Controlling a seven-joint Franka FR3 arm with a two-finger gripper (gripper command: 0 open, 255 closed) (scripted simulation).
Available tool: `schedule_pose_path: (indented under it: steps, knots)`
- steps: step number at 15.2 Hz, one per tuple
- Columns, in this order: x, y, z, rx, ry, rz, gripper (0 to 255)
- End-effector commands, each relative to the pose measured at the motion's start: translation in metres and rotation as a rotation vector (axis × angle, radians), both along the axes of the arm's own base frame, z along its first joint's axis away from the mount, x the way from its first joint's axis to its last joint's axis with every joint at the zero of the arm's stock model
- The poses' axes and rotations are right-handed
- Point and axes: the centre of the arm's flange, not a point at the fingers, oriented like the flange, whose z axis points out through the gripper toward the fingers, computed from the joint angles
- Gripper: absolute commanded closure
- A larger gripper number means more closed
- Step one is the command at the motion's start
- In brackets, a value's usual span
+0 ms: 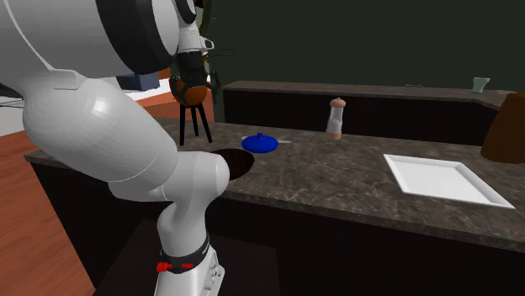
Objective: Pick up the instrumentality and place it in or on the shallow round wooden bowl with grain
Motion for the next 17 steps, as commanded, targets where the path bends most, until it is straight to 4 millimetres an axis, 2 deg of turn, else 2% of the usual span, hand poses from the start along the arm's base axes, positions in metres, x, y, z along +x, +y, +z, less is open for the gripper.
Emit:
schedule_pose_path:
  steps: [1,17]
  knots:
    - [0.0,0.0,0.0,0.0,0.0,0.0,0]
    - [0.094,-0.178,-0.084,0.107,-0.093,-0.202,0]
